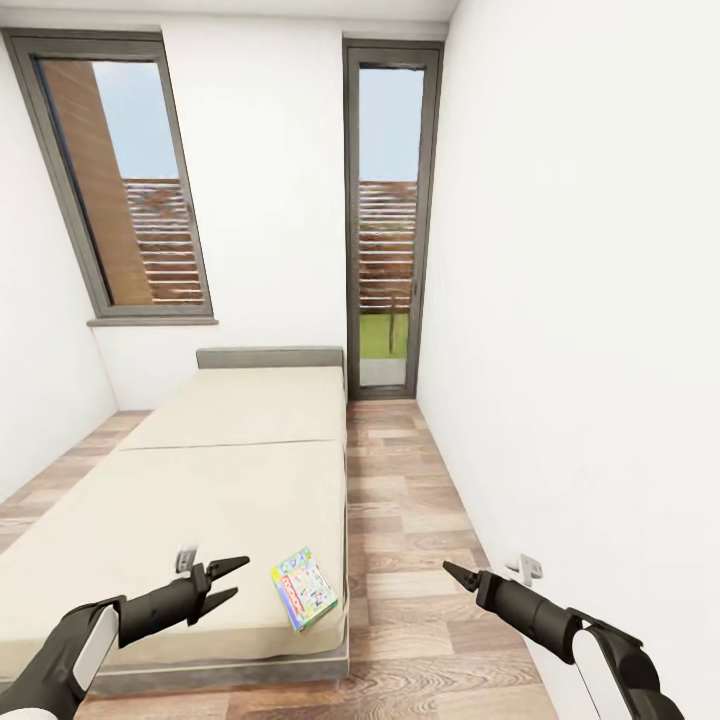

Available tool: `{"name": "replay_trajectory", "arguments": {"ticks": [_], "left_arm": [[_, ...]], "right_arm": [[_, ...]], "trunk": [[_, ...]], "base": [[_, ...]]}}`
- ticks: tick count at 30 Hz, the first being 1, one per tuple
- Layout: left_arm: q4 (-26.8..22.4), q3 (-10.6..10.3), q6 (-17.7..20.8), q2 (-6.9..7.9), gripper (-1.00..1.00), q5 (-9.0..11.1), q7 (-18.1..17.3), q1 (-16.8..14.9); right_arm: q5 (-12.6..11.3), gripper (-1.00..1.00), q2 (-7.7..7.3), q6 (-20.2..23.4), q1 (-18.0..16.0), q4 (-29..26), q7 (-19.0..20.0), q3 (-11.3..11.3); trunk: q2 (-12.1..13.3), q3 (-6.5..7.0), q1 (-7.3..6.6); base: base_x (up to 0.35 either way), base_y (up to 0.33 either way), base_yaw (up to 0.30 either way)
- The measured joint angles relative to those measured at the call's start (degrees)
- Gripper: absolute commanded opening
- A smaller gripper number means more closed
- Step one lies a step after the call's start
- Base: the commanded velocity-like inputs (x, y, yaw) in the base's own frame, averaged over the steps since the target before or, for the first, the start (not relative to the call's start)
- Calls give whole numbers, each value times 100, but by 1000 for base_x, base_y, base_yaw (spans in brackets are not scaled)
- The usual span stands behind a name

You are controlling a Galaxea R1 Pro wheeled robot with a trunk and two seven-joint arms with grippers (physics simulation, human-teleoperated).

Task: Put all the toys in the child's room - the three board games (two on the bed and one on the table), the two jigsaw puzzles on the table, and the tennis ball on the table - inside the toy box on the table in the child's room.

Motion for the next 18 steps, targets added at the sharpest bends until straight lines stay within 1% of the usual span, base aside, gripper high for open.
{"name": "replay_trajectory", "arguments": {"ticks": [5, 14, 16, 18], "left_arm": [[2, -7, -139, -2, 100, 5, -3, 0], [2, -15, -208, -2, 100, 2, -19, 0], [5, -21, -236, -18, 100, -10, -16, 0], [5, -30, -320, -84, 100, -21, -15, -1]], "right_arm": [[14, 100, 5, 72, -12, -21, -19, -1], [22, 100, 8, 304, -100, -68, -40, -2], [21, 100, 16, 321, -116, -51, -53, 9], [30, 100, 58, 330, -156, -31, -64, 95]], "trunk": [[-201, -90, 110], [-562, -252, 308], [-642, -288, 352], [-723, -324, 396]], "base": [[0, 0, 0], [0, 0, 0], [0, 0, 0], [0, 0, 0]]}}
